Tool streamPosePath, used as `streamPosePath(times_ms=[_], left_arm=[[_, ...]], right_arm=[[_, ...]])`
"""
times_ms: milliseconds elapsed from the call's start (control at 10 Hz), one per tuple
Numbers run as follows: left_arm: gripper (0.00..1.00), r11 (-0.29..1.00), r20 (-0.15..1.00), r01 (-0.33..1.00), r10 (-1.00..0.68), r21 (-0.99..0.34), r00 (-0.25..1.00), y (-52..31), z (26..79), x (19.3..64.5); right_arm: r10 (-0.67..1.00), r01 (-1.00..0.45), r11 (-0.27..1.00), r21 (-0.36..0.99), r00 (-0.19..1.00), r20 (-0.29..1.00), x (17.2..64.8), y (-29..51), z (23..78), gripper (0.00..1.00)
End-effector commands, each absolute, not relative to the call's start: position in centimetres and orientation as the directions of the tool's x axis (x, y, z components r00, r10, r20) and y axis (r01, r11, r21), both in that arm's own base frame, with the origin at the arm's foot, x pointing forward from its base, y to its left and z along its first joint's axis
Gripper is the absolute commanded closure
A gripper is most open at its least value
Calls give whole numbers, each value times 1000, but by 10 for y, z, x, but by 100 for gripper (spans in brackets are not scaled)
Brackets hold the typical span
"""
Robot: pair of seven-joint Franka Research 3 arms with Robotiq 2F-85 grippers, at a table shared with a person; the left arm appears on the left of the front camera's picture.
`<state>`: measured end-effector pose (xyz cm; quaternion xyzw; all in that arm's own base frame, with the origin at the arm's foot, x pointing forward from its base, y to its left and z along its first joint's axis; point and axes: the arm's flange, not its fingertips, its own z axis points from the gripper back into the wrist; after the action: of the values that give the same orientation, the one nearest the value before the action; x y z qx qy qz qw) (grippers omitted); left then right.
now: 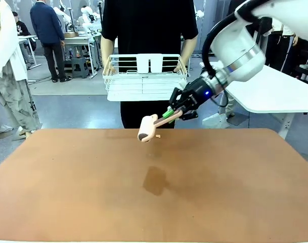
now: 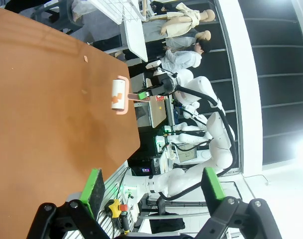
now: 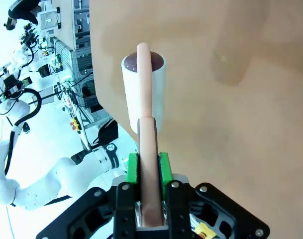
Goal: Clean the table.
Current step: Clean the table with the Lint Roller when the human lifts the Dish drying rack.
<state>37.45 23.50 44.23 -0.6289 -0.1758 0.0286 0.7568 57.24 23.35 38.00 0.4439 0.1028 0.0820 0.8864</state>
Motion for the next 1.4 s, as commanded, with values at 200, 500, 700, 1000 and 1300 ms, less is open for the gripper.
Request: streamPosePath(times_ms=[200, 500, 700, 1000, 1300], left_arm=[[0, 209, 232, 179, 266, -961, 936, 237, 443, 373], [0, 209, 232, 179, 266, -961, 936, 237, 443, 373], [0, 209, 232, 179, 266, -961, 936, 237, 443, 373], [0, 209, 232, 179, 266, -961, 936, 237, 443, 373], [0, 209, 232, 179, 266, -961, 936, 237, 443, 373]], right_arm=[[167, 1, 653, 757, 975, -145, 569, 156, 403, 100], [103, 24, 680, 732, 986, -128, 581, 79, 418, 100], [64, 28, 670, 742, 993, -95, 594, 32, 423, 100], [94, -7, 631, 776, 993, -68, 615, -22, 415, 100], [212, -70, 655, 752, 973, -94, 646, -40, 403, 100]])
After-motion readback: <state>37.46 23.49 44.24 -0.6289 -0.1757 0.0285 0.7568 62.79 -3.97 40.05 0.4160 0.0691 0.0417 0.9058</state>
